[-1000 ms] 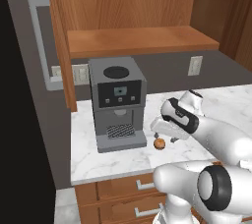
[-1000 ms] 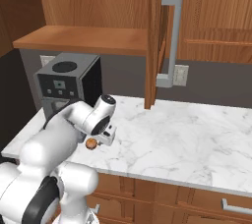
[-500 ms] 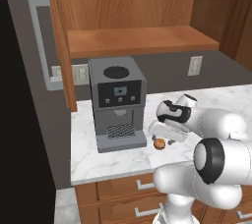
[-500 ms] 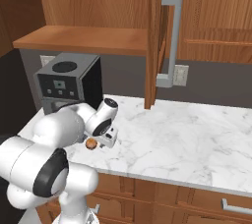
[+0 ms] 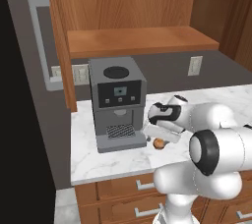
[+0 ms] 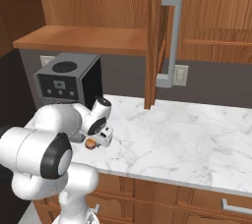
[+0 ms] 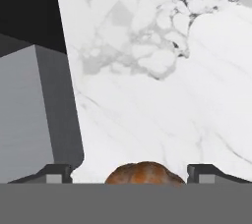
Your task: Pick the tangerine from the counter and place it in the cabinet. Then close the cabinet.
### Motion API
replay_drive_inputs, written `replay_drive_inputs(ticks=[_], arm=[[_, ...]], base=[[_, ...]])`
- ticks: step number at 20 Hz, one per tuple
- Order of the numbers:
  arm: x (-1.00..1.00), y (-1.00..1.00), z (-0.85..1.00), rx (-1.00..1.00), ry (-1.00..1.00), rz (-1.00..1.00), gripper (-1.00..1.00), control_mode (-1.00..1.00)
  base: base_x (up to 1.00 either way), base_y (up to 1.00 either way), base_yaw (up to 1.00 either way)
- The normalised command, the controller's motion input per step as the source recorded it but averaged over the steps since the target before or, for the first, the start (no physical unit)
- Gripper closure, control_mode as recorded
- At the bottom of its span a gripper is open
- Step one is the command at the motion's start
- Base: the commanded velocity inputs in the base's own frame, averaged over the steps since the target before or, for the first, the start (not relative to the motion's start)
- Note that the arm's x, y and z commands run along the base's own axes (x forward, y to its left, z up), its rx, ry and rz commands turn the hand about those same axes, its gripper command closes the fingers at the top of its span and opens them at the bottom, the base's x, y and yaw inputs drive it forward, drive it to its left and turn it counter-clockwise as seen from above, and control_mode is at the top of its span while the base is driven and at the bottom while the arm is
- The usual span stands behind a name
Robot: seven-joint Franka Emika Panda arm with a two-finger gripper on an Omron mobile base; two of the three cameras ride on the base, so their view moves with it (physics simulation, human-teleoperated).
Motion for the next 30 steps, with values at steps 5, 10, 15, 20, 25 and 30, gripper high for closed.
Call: replay_drive_inputs(ticks=[5,10,15,20,25,30], arm=[[-0.11,0.38,-0.39,-0.07,0.01,-0.10,1.00,-1.00],[-0.46,-0.07,-0.25,0.00,0.00,-0.09,1.00,-1.00],[-0.75,-0.66,0.25,0.11,-0.15,-0.05,1.00,-1.00],[-0.55,-0.66,0.97,0.12,-0.23,0.00,1.00,-1.00],[-0.29,-0.25,1.00,0.00,-0.07,0.00,1.00,-1.00],[0.00,0.06,1.00,-0.16,-0.05,-0.01,1.00,-1.00]], base=[[0.00,0.00,0.00],[0.00,0.00,0.00],[0.00,0.00,0.00],[0.00,0.00,0.00],[0.00,0.00,0.00],[0.00,0.00,0.00]])
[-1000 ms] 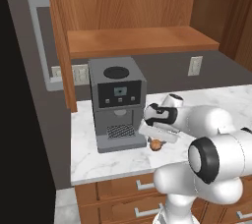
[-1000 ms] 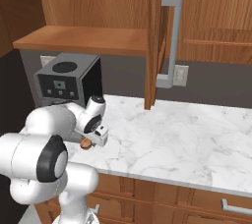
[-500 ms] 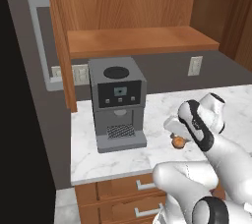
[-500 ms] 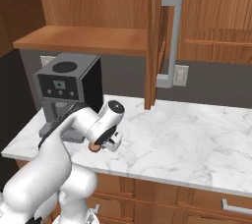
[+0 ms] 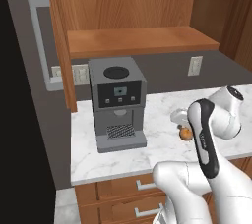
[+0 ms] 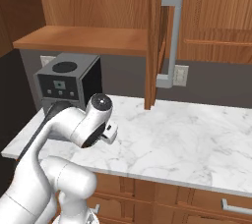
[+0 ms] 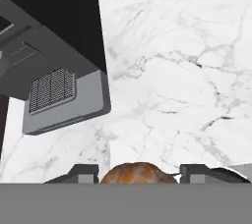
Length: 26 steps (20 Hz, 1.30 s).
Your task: Pick the tangerine from the counter and place it in the cabinet. Then close the cabinet.
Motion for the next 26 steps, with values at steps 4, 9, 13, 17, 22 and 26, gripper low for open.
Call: replay_drive_inputs(ticks=[4,9,13,17,22,26], arm=[[0.00,0.08,1.00,-0.16,0.00,-0.02,1.00,-1.00],[0.00,0.00,1.00,-0.05,0.00,0.00,1.00,-1.00],[0.06,0.00,1.00,-0.01,-0.11,0.00,1.00,-1.00],[0.20,0.00,1.00,-0.08,-0.13,0.00,1.00,-1.00],[0.28,0.05,0.94,-0.11,-0.17,-0.03,1.00,-1.00],[0.44,0.15,0.62,-0.09,-0.17,-0.03,1.00,-1.00]], base=[[0.00,0.00,0.00],[0.00,0.00,0.00],[0.00,0.00,0.00],[0.00,0.00,0.00],[0.00,0.00,0.00],[0.00,0.00,0.00]])
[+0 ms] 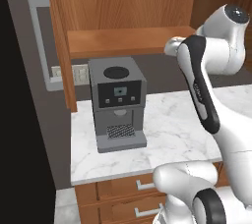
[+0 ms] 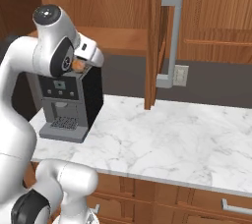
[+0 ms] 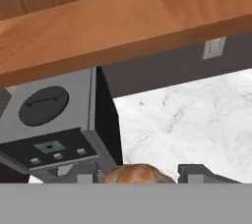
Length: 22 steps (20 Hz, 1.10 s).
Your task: Pick the tangerine from the counter and place it in the cabinet. Then close the cabinet.
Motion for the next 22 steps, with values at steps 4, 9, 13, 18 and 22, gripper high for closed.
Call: replay_drive_inputs(ticks=[4,9,13,18,22], arm=[[0.68,0.25,0.24,-0.05,-0.24,0.00,1.00,-1.00],[0.78,0.07,0.07,0.00,-0.22,0.01,1.00,-1.00],[0.79,0.00,0.02,0.00,-0.11,0.02,1.00,-1.00],[0.69,0.00,0.17,0.00,-0.01,0.04,1.00,-1.00],[0.68,0.00,0.19,0.00,0.00,0.05,1.00,-1.00]], base=[[0.00,0.00,0.00],[0.00,0.00,0.00],[0.00,0.00,0.00],[0.00,0.00,0.00],[0.00,0.00,0.00]])
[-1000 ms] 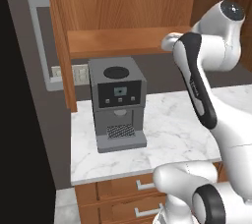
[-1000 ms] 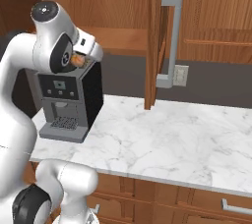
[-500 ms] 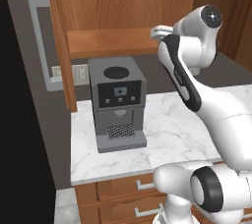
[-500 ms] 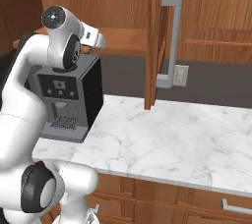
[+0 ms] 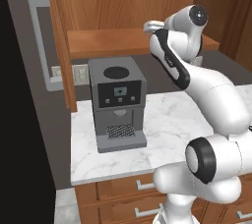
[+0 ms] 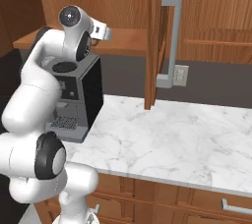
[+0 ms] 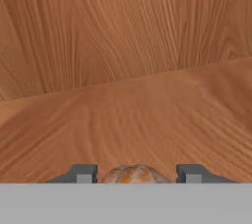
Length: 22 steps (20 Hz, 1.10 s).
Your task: Pick the tangerine from the counter and place it in the cabinet. Then close the cabinet.
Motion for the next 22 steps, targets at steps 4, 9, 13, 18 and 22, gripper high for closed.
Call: replay_drive_inputs(ticks=[4,9,13,18,22], arm=[[0.64,0.00,0.04,0.00,0.00,0.06,1.00,-1.00],[0.71,0.00,-0.02,0.00,0.00,0.06,1.00,-1.00],[0.75,0.00,-0.01,0.00,0.00,0.06,1.00,-1.00],[0.76,0.00,-0.10,0.00,0.00,0.07,1.00,-1.00],[0.73,0.00,-0.29,0.00,0.00,0.07,1.00,-1.00]], base=[[0.00,0.00,0.00],[0.00,0.00,0.00],[0.00,0.00,0.00],[0.00,0.00,0.00],[0.00,0.00,0.00]])
